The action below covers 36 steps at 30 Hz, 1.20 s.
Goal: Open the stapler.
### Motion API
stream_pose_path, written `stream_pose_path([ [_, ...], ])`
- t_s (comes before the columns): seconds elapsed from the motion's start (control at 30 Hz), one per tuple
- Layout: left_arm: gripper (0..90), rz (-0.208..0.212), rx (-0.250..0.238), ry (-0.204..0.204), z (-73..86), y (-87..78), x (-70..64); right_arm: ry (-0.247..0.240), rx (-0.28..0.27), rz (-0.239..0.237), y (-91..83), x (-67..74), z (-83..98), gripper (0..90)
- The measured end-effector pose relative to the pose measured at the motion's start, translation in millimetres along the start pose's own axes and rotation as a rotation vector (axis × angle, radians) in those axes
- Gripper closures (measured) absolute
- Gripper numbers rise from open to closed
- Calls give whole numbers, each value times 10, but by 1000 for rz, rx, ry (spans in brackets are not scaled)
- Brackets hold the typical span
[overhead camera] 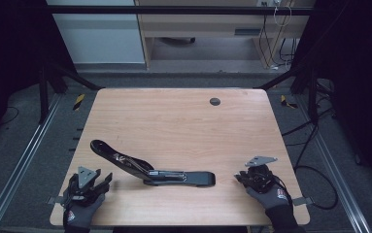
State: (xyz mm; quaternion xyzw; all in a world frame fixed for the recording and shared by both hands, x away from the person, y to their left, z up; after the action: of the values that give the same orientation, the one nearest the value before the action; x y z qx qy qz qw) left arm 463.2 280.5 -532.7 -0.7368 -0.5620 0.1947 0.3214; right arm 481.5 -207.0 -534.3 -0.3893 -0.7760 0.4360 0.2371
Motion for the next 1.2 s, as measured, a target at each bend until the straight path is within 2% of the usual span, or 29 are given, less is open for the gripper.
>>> stream_pose_path([
  [0.1,513,1,1,0,1,-2,0,0,1,5,-31,-11,-62,740],
  [0.2,513,2,2,-1,2,-2,3,23,26,1,-36,-6,-103,741],
  [0.23,512,3,2,-1,3,-2,3,14,31,3,-26,-13,-106,741],
  [0.33,512,0,0,0,1,-4,3,45,56,-8,8,12,-100,739],
  [0.43,513,0,0,0,2,-5,3,20,68,-4,56,5,-79,740],
  [0.47,513,-1,1,0,2,-4,3,44,74,-13,61,23,-80,744],
  [0.5,513,-1,2,1,2,-3,3,31,74,-7,69,11,-78,749],
  [0.6,513,-1,0,1,2,0,0,40,86,-3,81,20,-78,758],
  [0.73,513,-1,1,1,3,-3,2,22,95,4,107,3,-66,776],
  [0.8,514,-1,2,2,3,-2,2,41,102,-4,102,10,-65,780],
  [0.97,514,-1,1,1,3,-3,3,19,87,1,72,13,-93,782],
  [1.03,514,-2,2,2,3,-2,3,35,74,-8,45,28,-120,782],
  [1.2,514,0,3,1,4,1,1,-2,39,-10,-29,26,-190,782],
])
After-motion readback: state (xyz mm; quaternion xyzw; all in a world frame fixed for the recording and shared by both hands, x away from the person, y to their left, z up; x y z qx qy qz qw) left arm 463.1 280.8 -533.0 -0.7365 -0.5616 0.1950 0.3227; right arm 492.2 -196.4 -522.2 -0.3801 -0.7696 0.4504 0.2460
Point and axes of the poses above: each handheld gripper's, and its own axes: y roughly forward along the jaws, z roughly out of its underside, x roughly to its left, the point moved 7 cm from there along y, roughly forward along the jaws, and after that the axes turned 10 degrees about x, right-handed, at the moved point
